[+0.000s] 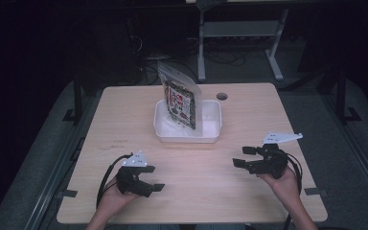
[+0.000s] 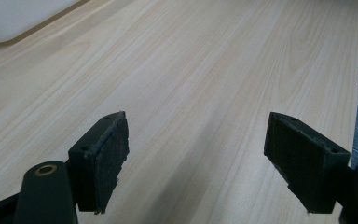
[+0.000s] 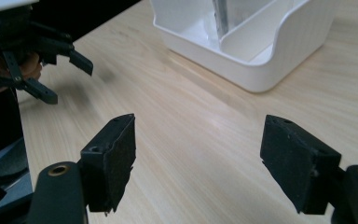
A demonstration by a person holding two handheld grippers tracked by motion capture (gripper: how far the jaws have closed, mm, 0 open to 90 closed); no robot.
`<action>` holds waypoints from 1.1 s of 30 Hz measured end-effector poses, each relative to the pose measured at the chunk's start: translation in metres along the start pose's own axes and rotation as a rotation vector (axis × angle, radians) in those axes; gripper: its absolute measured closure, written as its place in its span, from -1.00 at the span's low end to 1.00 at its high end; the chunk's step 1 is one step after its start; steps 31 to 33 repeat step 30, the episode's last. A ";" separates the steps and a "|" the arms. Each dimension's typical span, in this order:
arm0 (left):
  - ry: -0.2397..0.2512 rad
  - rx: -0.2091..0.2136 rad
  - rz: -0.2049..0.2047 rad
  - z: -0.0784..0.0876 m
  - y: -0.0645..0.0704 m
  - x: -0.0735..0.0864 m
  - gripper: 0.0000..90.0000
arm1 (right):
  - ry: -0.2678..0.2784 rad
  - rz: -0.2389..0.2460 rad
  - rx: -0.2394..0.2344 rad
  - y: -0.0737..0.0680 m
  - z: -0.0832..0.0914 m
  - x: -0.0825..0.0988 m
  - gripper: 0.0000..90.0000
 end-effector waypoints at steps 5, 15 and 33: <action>-0.003 0.000 -0.003 0.000 0.000 0.000 -0.53 | -0.009 0.001 -0.007 -0.003 -0.001 0.004 -0.43; -0.007 0.000 -0.011 -0.001 0.000 0.000 -0.53 | -0.019 -0.013 -0.034 -0.008 -0.006 0.015 -0.43; -0.007 0.005 -0.013 -0.001 0.002 0.000 -0.53 | -0.031 -0.024 -0.061 -0.021 -0.011 0.036 -0.45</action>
Point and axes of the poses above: each handheld gripper's, and its own axes: z roughly backward along the jaws, x roughly out of its underside, y roughly to its right, the point moved 5 cm from there along -z, roughly forward along the jaws, and after that the axes turned 15 degrees about z, right-handed, at the moved point
